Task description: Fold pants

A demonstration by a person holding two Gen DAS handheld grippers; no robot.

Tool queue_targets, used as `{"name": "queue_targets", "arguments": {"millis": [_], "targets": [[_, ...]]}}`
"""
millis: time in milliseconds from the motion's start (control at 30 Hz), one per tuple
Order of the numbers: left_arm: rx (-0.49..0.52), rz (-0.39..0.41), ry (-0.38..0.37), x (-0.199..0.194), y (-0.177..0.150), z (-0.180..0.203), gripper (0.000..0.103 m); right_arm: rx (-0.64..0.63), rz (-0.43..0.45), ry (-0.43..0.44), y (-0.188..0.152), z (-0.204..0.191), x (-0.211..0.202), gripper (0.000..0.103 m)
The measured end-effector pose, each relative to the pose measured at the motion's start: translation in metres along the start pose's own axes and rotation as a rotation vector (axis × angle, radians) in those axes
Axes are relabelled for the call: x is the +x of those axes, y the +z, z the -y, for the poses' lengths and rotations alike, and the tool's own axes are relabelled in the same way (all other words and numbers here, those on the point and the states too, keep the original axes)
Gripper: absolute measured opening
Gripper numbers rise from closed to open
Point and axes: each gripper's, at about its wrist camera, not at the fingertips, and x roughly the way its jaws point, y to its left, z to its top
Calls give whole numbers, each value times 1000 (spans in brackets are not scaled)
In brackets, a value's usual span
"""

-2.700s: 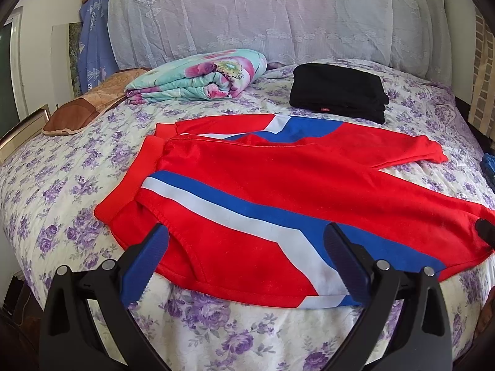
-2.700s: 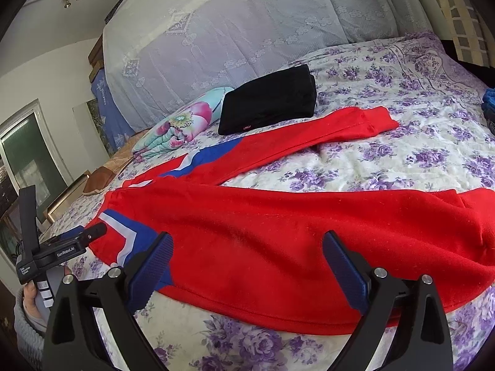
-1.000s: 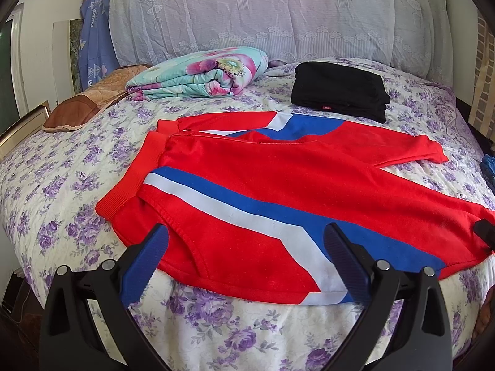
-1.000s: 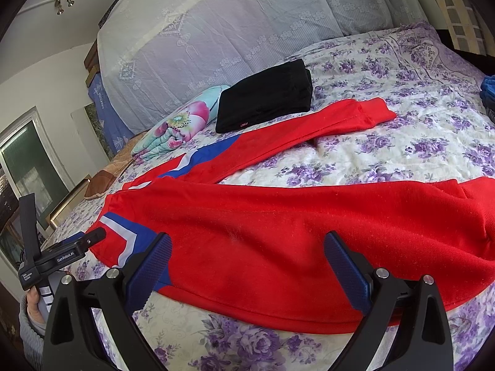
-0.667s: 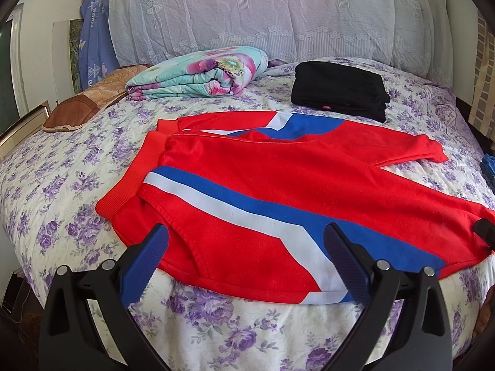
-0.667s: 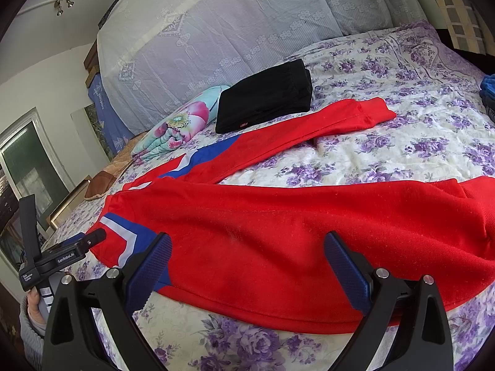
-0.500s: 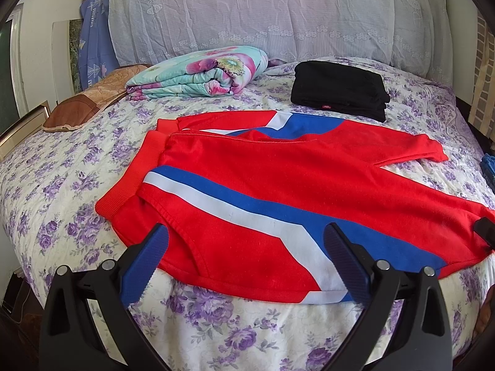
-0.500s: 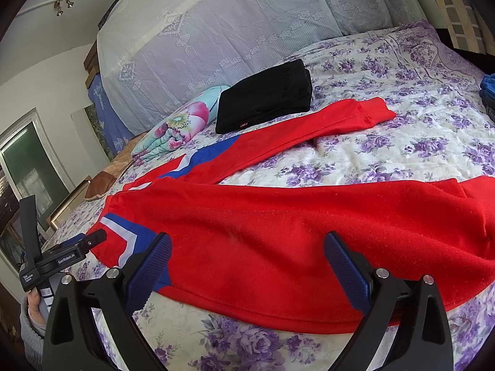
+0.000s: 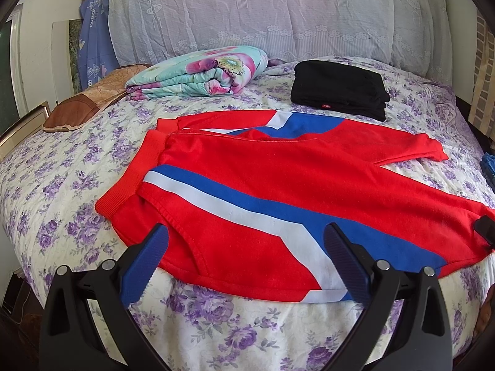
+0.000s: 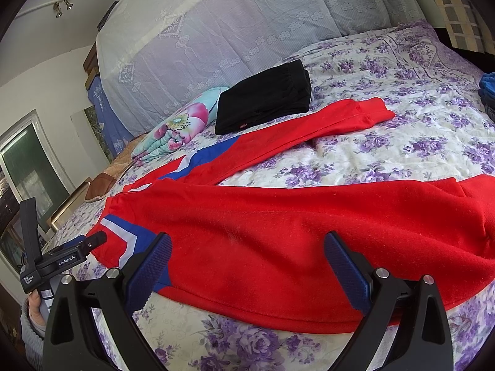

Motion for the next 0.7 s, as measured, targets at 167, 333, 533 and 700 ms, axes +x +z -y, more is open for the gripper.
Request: {"name": "queue_targets", "arguments": {"millis": [167, 333, 533, 700], "targets": [[0, -4, -1, 0, -3, -1, 98, 5, -7, -1, -1, 2, 1, 99], [-3, -14, 2, 4, -6, -3, 98, -7, -31, -4, -1, -1, 3, 99], [-2, -23, 4, 12, 2, -5, 98, -54, -57, 9, 11, -14, 0, 99], [5, -19, 7, 15, 12, -9, 98, -112, -68, 55, 38, -25, -4, 99]]}}
